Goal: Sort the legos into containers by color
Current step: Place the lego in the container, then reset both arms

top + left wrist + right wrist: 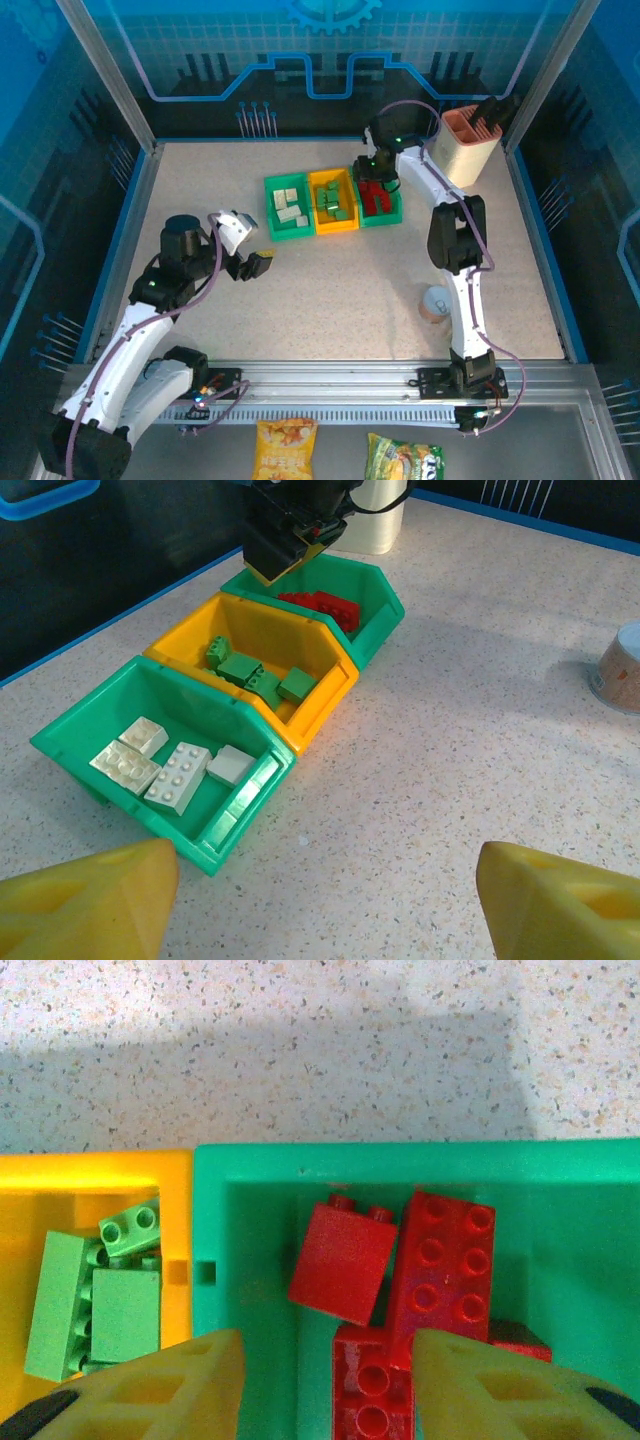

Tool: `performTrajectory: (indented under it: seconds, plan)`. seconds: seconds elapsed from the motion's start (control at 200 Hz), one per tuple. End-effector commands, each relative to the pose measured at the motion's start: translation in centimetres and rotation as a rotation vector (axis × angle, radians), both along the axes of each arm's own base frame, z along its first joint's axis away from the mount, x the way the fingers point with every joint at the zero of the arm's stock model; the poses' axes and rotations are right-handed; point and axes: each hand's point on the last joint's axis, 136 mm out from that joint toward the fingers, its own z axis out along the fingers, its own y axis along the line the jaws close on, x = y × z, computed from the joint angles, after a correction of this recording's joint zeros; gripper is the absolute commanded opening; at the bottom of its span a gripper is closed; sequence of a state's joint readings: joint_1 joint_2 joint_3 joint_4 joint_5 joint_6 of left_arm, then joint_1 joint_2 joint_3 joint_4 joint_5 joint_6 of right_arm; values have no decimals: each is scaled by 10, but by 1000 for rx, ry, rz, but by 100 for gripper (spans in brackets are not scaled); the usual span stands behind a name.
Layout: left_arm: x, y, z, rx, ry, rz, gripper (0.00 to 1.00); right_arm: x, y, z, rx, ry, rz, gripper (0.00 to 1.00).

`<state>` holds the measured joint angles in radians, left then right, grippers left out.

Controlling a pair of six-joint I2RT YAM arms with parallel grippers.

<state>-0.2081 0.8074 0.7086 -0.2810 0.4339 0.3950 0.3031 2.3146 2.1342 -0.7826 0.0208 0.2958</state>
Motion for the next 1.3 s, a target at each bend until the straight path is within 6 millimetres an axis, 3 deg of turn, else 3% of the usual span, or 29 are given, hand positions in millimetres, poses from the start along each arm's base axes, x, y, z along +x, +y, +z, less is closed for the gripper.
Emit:
performTrajectory:
  seconds: [0.0,0.105,0.275,0.4,0.57,0.69,0.9,1.031,1.121,1.171,1.296]
  plan:
    - [-1,1,-2,9,-9,11,83,-3,-5,54,47,-95,-15,49]
    - [3,7,-1,13,-7,54,91,-17,-10,63,42,-110,-12,50]
    - [13,23,6,27,20,177,99,-43,-34,74,-13,-152,-36,59]
    - [19,25,8,5,81,217,99,-63,-56,81,-38,-184,-71,71]
    - [33,34,7,-42,177,339,99,-89,-91,85,-72,-218,-123,100]
    - [41,38,5,-87,198,401,99,-102,-119,82,-118,-249,-169,100]
    - [64,70,-34,-70,179,617,99,-119,-177,65,-280,-298,-295,100]
    - [74,92,-64,-31,152,738,99,-125,-202,52,-420,-388,-302,100]
    - [78,111,-83,-11,132,820,99,-127,-207,42,-469,-435,-282,100]
    - [79,122,-93,-4,119,864,99,-134,-210,27,-481,-423,-284,100]
    - [82,141,-107,-9,53,928,99,-137,-209,9,-465,-455,-289,100]
